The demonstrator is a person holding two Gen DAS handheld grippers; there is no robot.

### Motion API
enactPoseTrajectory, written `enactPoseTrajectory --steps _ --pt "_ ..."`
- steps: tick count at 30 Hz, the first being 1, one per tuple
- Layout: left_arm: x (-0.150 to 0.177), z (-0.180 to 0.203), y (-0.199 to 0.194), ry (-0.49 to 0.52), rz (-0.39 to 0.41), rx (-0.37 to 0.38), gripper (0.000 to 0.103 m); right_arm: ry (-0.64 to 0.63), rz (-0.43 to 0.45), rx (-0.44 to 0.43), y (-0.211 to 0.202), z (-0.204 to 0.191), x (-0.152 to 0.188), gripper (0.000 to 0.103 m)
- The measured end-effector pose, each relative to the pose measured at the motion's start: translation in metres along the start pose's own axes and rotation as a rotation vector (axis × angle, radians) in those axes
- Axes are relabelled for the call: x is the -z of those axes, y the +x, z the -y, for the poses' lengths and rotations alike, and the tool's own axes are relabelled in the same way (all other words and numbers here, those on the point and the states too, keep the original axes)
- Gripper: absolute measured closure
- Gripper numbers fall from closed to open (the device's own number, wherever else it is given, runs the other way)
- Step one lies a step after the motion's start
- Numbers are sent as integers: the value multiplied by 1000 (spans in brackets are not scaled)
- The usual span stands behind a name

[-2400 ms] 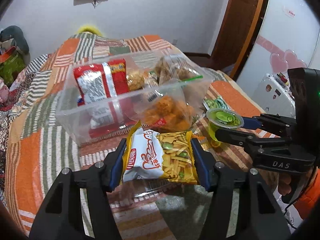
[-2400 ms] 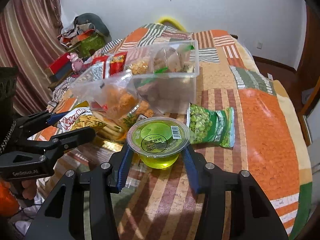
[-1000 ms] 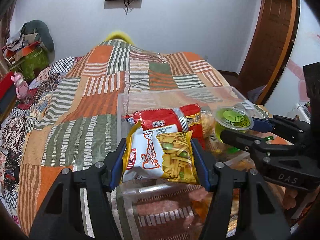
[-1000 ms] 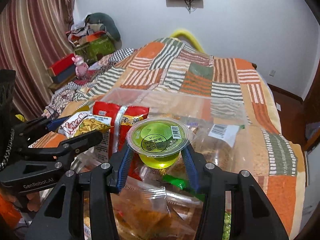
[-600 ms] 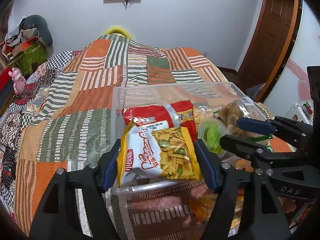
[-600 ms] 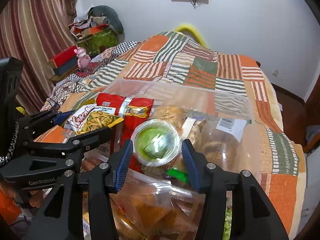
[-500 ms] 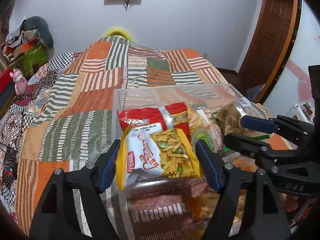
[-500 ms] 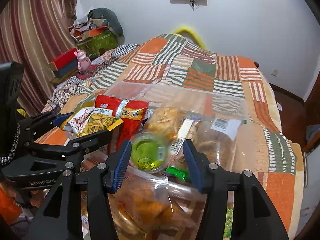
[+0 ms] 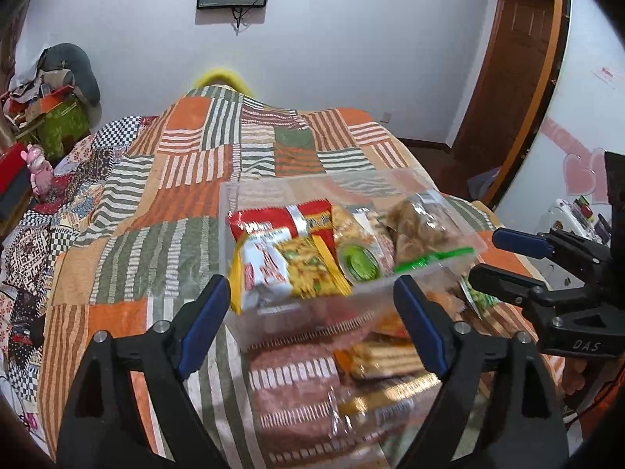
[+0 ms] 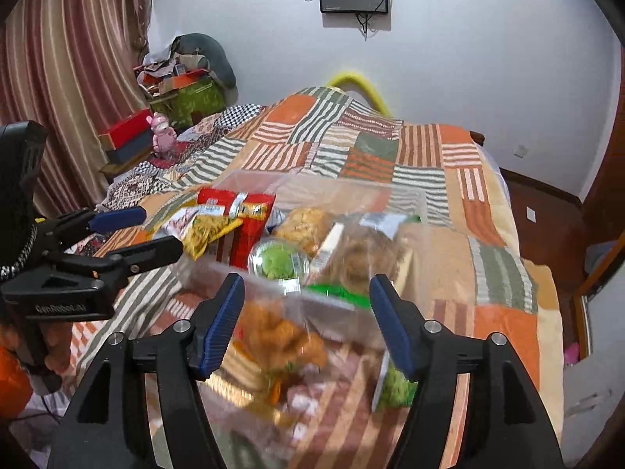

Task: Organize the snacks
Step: 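Grasp square cake with left tool while right tool grasps orange snack zip bag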

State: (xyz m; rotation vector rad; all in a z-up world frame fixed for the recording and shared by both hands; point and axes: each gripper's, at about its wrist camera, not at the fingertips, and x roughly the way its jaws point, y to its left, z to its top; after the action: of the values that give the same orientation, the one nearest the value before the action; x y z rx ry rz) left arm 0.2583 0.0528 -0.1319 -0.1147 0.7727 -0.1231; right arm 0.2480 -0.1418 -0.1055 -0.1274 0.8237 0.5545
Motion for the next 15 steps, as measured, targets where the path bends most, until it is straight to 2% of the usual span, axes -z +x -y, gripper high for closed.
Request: enactPoseTrajectory --steps 6,15 --pt "18 2 5 2 -51 10 15 8 -47 -24 5 -3 18 38" --pt "39 -9 23 -42 -129 26 15 -3 -142 -35 52 -16 27 36"
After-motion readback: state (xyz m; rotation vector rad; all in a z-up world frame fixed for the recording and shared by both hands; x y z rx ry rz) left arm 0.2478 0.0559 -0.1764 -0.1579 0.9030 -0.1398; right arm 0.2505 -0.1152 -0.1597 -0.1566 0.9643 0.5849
